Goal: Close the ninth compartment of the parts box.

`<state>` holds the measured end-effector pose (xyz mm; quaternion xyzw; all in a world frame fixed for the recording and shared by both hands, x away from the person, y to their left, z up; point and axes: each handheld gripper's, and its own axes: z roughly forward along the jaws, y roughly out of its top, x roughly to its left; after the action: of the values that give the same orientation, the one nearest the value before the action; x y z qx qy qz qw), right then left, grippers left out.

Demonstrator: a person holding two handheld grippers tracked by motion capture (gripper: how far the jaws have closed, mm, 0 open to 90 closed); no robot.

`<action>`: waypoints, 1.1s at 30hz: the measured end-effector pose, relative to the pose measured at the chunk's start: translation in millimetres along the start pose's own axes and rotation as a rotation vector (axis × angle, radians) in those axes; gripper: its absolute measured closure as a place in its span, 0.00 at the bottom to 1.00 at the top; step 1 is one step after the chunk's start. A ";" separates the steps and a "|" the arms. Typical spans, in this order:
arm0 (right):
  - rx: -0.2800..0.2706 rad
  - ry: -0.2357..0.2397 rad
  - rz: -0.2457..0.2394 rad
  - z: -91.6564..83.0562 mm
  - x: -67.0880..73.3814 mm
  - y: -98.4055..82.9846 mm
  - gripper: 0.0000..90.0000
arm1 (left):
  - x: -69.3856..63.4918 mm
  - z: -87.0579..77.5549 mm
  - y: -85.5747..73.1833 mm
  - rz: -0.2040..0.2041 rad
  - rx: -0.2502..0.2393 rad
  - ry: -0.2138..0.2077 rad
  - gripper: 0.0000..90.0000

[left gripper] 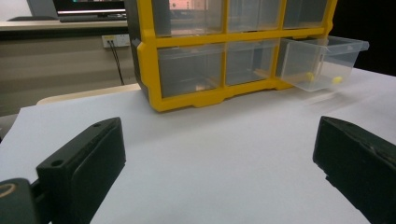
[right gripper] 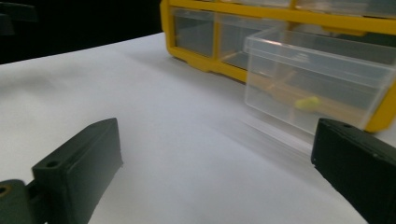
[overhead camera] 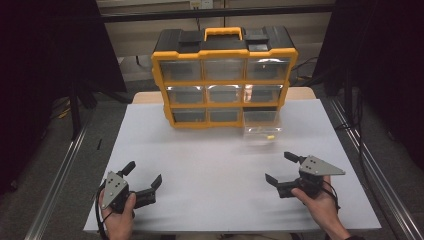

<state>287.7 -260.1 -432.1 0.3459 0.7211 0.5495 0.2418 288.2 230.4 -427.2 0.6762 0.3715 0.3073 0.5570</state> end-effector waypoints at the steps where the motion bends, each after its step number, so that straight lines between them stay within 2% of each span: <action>1: -0.002 0.007 -0.007 3.2 0.9 1.5 0.02 | 0.3 -0.3 0.0 0.003 0.002 -0.001 0.03; 6: 0.010 0.031 0.011 21.5 -0.2 6.2 0.05 | 1.4 -1.3 -0.2 -0.014 -0.008 0.000 0.03; 8: 0.029 0.058 0.019 27.8 -1.4 7.3 0.09 | 3.0 -2.0 -0.1 -0.007 -0.007 0.004 0.03; 11: 0.038 0.072 0.018 34.9 -1.3 8.3 0.09 | 2.5 -1.4 0.3 -0.007 -0.009 0.002 0.03; 23: 0.045 0.092 0.016 52.6 -9.2 22.4 0.16 | 2.6 0.2 0.8 -0.004 -0.008 0.001 0.03; 26: 0.045 0.100 0.021 59.6 -12.5 25.7 0.22 | 1.4 1.6 1.5 -0.002 -0.011 -0.007 0.03; 28: 0.053 0.115 0.004 65.7 -13.5 27.0 0.25 | 1.5 1.5 1.4 0.000 -0.011 -0.004 0.03; 30: 0.050 0.120 0.010 71.6 -14.1 28.3 0.27 | 2.5 1.3 1.3 -0.003 -0.011 -0.003 0.02; 33: 0.049 0.118 -0.008 78.6 -15.0 30.5 0.35 | 2.5 1.2 1.3 -0.014 -0.016 -0.003 0.02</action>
<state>361.8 -217.7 -425.3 0.3156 0.7489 0.5501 0.1924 290.8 231.8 -426.2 0.6695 0.3729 0.3052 0.5653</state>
